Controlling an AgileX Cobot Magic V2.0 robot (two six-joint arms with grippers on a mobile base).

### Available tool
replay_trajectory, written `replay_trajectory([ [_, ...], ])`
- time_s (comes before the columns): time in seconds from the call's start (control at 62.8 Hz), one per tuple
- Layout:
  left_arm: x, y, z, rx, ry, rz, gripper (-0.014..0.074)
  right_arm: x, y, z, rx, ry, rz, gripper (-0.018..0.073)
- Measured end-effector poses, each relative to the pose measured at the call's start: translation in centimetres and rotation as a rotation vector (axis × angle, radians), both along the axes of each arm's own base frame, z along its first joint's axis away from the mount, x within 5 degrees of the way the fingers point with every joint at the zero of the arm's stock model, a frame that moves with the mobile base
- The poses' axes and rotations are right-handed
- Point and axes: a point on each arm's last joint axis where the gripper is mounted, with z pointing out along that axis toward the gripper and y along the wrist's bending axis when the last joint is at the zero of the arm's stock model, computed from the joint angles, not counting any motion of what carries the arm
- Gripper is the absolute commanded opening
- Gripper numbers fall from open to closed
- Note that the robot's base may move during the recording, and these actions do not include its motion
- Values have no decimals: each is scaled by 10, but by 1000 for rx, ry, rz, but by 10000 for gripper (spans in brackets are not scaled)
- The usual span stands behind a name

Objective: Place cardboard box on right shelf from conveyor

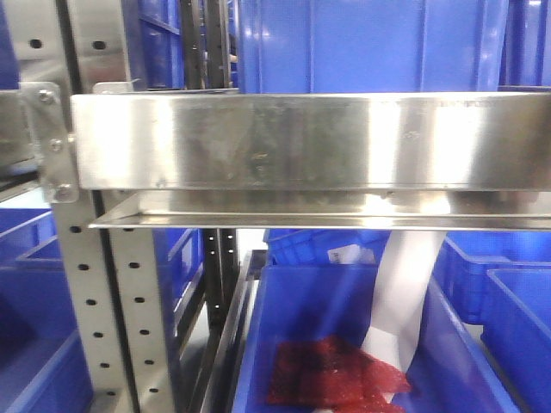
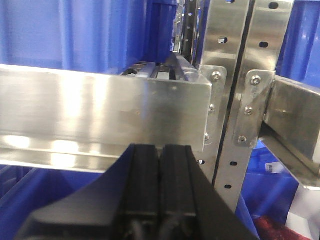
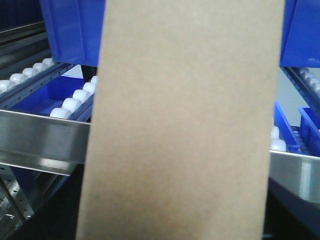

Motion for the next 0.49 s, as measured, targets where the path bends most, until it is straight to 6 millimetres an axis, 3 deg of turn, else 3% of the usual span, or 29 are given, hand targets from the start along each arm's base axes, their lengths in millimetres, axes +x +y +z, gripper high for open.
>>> replay_trajectory([
  [0.494, 0, 0, 0, 0, 0, -1, -119, 0, 0, 0, 0, 0, 0, 120],
])
